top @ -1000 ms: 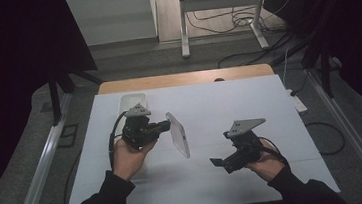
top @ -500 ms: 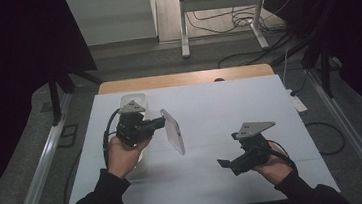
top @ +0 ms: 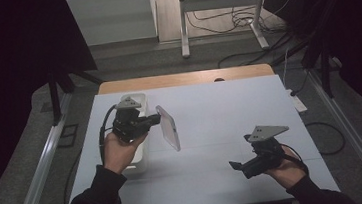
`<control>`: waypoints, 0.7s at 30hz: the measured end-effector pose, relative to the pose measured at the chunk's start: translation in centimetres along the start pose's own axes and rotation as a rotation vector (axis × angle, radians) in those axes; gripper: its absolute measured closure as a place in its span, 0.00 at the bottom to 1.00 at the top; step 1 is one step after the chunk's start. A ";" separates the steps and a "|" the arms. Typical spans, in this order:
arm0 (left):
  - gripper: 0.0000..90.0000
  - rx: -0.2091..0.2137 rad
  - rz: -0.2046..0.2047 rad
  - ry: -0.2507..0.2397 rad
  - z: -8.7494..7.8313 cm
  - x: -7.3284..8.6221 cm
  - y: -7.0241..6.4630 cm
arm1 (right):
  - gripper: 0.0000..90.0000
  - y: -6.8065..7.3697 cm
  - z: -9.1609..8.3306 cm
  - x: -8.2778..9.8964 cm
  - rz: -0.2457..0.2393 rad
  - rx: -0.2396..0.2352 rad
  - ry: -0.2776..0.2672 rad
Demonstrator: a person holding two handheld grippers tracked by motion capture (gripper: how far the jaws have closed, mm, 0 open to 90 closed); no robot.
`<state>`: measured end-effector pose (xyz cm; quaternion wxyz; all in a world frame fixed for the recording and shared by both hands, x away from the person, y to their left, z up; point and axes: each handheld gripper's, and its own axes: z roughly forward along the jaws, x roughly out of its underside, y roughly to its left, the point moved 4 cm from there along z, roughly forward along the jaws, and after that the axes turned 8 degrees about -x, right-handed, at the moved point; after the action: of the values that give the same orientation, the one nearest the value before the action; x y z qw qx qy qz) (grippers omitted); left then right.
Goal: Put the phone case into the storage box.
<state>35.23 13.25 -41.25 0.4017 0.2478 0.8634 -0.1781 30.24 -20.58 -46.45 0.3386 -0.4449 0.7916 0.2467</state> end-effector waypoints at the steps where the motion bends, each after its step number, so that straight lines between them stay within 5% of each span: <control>1: 0.98 0.000 0.000 0.000 0.0 0.0 0.0 | 0.00 0.0 0.0 0.0 0.000 0.000 0.000; 21: 0.98 -0.055 -0.047 0.010 -0.1 -1.1 2.8 | 0.00 -1.2 -2.9 2.4 0.059 0.065 -0.030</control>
<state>37.42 15.23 -40.62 0.3996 0.2173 0.8756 -0.1623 29.45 -24.45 -46.55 0.3575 -0.4064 0.8067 0.2374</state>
